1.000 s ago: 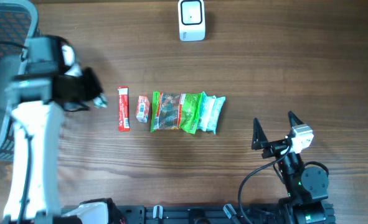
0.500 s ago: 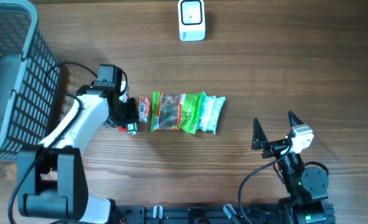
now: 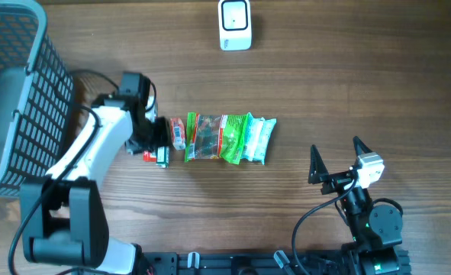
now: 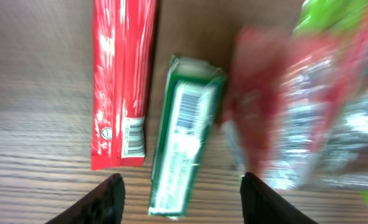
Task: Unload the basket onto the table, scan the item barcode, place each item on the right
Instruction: 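Grasp the dark green box and set it beside the red tube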
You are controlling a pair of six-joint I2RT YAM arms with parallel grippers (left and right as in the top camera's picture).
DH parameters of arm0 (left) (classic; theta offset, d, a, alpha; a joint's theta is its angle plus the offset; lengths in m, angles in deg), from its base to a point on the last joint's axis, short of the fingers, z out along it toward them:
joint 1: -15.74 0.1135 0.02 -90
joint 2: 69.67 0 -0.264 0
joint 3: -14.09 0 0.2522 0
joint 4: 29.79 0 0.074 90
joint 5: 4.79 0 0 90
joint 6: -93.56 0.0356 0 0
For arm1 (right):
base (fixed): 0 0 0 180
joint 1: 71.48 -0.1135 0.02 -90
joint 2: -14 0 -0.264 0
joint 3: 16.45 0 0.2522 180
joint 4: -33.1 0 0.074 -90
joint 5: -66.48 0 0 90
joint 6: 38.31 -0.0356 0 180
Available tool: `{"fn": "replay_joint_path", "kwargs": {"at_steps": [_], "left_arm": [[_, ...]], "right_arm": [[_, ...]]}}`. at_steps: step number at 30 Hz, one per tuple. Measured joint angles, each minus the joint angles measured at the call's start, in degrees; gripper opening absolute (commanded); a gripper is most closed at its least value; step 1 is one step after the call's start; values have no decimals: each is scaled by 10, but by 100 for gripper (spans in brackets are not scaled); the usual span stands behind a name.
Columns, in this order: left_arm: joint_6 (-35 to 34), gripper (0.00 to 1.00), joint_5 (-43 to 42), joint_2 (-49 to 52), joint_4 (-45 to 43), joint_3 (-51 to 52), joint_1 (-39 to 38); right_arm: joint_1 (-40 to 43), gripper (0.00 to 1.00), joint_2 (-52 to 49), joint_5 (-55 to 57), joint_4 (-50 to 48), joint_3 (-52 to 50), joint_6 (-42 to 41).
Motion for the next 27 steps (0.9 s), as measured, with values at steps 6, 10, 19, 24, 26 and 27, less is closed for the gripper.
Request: {"fn": "replay_joint_path", "kwargs": {"at_steps": [6, 10, 19, 24, 26, 27], "left_arm": [[-8, 100, 10, -71, 0, -90, 28], [-18, 100, 24, -81, 3, -93, 83], [-18, 100, 28, -81, 6, -93, 104], [-18, 100, 28, -81, 6, -93, 104], [-18, 100, 28, -81, 6, -93, 104], [-18, 100, 28, -81, 6, -93, 104]], "right_arm": [[0, 100, 0, 0, 0, 0, 0], [0, 100, 0, 0, 0, 0, 0], [0, 100, 0, 0, 0, 0, 0], [0, 100, 0, -1, 0, 0, -6], [0, 100, 0, -4, 0, 0, -29], [0, 100, 0, -7, 0, 0, -41]]}}
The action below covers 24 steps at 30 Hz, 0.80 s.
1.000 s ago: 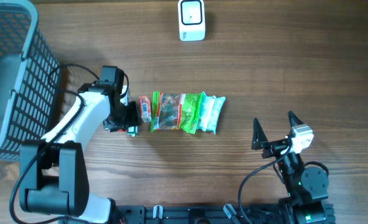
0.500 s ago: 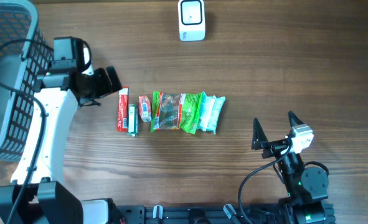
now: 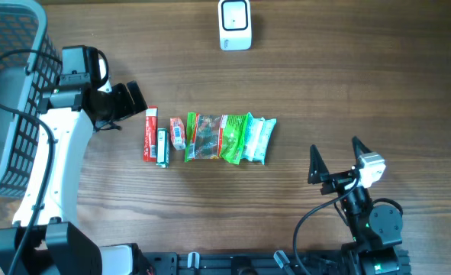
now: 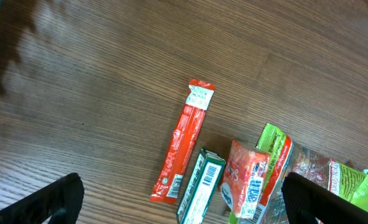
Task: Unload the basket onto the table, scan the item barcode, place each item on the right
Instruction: 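Grasp the dark green box and set it beside the red tube, then move the right gripper over the pale green packet at row's right end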
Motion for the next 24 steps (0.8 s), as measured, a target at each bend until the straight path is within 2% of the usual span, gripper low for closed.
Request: {"fn": "replay_joint_path", "kwargs": {"at_steps": [4, 10, 16, 20, 24], "left_arm": [[0, 100, 0, 0, 0, 0, 0], [0, 100, 0, 0, 0, 0, 0], [-2, 100, 0, 0, 0, 0, 0], [-2, 100, 0, 0, 0, 0, 0], [-2, 100, 0, 0, 1, 0, 0]], "right_arm": [[0, 100, -5, -19, 12, 1, -19], [0, 100, -29, -28, 144, 63, -16], [0, 100, -109, -29, 252, 240, -14], [0, 99, -215, -40, 353, 389, -13], [0, 100, -363, -48, 519, 582, 9]]}}
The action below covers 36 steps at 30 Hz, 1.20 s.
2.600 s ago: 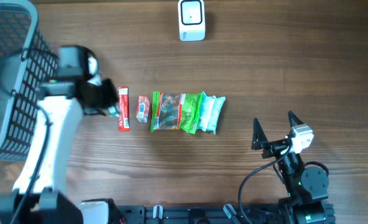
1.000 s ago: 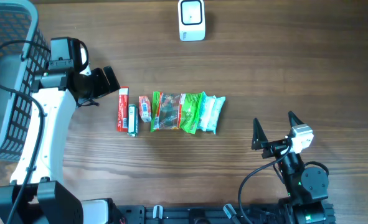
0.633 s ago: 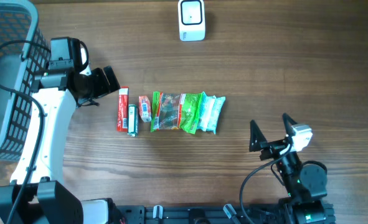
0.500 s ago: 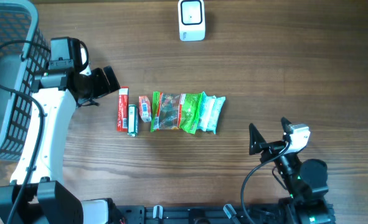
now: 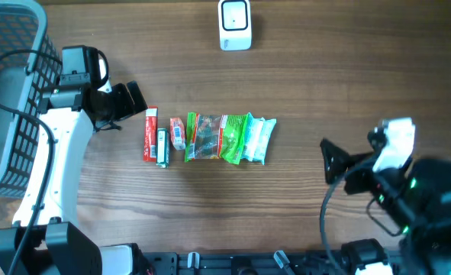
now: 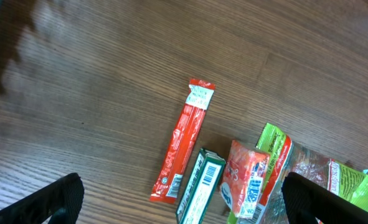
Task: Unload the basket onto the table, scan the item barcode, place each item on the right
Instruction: 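Move the right gripper over the pale green packet at row's right end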
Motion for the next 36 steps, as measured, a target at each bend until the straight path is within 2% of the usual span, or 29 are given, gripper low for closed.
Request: {"fn": "replay_joint_path", "kwargs": {"at_steps": [2, 4, 6, 8, 9, 11, 12, 13, 14, 16, 19, 21, 24, 29, 36], "left_arm": [[0, 100, 1, 0, 0, 0, 0], [0, 100, 0, 0, 1, 0, 0], [0, 100, 0, 0, 0, 0, 0], [0, 100, 0, 0, 1, 0, 0], [0, 100, 0, 0, 1, 0, 0], [0, 100, 0, 0, 1, 0, 0], [0, 100, 0, 0, 1, 0, 0], [0, 100, 0, 0, 1, 0, 0], [0, 100, 0, 0, 1, 0, 0], [0, 100, 0, 0, 1, 0, 0], [0, 100, 0, 0, 1, 0, 0], [0, 100, 0, 0, 1, 0, 0], [0, 100, 0, 0, 1, 0, 0], [0, 100, 0, 0, 1, 0, 0], [0, 100, 0, 0, 1, 0, 0]], "right_arm": [[0, 100, -78, -2, 97, 104, 14], [0, 100, -141, -5, 143, 184, 22], [0, 100, -204, -22, 153, 258, 23], [0, 100, -241, -51, 132, 291, 18], [0, 95, -254, -66, 129, 297, 16], [0, 71, -271, -84, 136, 297, 9], [0, 54, -280, -90, 141, 297, 7], [0, 43, -290, -96, 149, 297, 4], [0, 40, -301, -96, 155, 297, 4], [0, 39, -326, -100, 169, 296, 0], [0, 64, -376, -104, 180, 274, -2], [0, 72, -401, -107, 180, 256, -8], [0, 72, -453, -110, 165, 214, -14], [-13, 70, -522, -127, 84, 151, -21], [-55, 69, -563, -136, -43, 83, -35]]}}
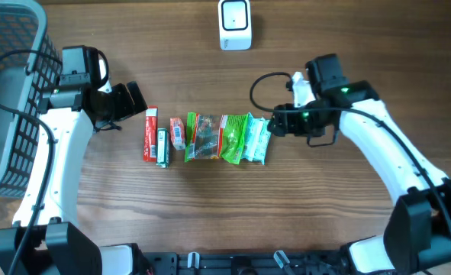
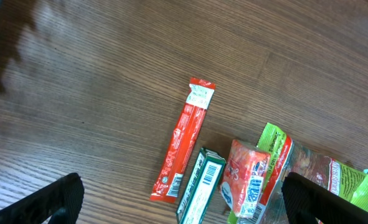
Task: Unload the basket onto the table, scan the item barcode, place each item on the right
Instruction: 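Move the right gripper over the pale green packet at row's right end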
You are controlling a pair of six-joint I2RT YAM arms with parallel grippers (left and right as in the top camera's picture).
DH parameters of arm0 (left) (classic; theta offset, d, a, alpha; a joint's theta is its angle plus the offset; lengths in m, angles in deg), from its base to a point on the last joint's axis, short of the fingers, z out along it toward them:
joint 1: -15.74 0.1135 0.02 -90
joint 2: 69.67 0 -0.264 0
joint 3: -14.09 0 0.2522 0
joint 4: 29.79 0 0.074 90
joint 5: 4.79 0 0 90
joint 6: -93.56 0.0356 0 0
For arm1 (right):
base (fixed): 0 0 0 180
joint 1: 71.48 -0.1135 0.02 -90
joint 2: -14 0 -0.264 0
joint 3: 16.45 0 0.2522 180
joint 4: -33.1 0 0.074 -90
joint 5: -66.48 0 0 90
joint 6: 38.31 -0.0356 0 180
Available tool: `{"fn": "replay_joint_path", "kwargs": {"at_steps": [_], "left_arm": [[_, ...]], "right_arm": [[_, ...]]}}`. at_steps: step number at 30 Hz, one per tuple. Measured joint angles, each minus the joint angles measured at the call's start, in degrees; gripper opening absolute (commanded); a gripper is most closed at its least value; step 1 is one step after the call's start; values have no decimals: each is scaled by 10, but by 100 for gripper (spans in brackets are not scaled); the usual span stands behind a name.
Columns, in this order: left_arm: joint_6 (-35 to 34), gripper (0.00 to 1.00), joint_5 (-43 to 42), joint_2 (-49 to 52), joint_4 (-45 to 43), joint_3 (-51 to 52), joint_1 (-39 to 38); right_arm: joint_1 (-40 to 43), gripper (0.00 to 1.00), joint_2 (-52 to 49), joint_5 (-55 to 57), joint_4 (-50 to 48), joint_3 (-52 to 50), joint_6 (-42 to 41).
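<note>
A row of snack items lies mid-table: a red stick packet (image 1: 149,134) (image 2: 184,148), a green box (image 1: 162,147) (image 2: 200,186) with its barcode up, a small red packet (image 1: 178,132) (image 2: 249,180), green and clear bags (image 1: 217,137) and a mint packet (image 1: 260,140). The white scanner (image 1: 234,24) stands at the far edge. My left gripper (image 1: 126,103) (image 2: 184,202) hangs open, above and left of the row. My right gripper (image 1: 277,126) is at the mint packet's right end, jaws apart, with nothing visibly gripped.
A grey mesh basket (image 1: 11,92) fills the far left. The wooden table (image 1: 347,46) stretches around the row, and the right arm's cable loops just above the mint packet.
My right arm has reached from the table's right front across to the right end of the row. The left arm and all the items are as they were.
First my left gripper was low over the red stick and green box, open, with the right arm parked at the front right. Then the left gripper was raised and back toward the basket, holding nothing. The right arm then lifted and now is at the mint packet.
</note>
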Motion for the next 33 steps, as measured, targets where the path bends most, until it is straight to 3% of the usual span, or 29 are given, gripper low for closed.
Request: {"fn": "replay_joint_path", "kwargs": {"at_steps": [11, 13, 15, 21, 28, 33], "left_arm": [[-2, 100, 0, 0, 0, 0, 0], [-2, 100, 0, 0, 0, 0, 0], [-2, 100, 0, 0, 0, 0, 0], [-2, 100, 0, 0, 0, 0, 0], [-2, 100, 0, 0, 0, 0, 0], [-2, 100, 0, 0, 0, 0, 0]], "right_arm": [[-49, 75, -28, 55, -195, -69, 45], [-49, 71, -30, 61, -222, -78, 69], [-49, 59, -33, 66, -254, -92, 92], [-49, 64, -34, 71, -362, -151, 117], [-49, 63, -36, 76, -379, -179, 151], [-49, 64, -34, 157, -322, -182, 142]]}}
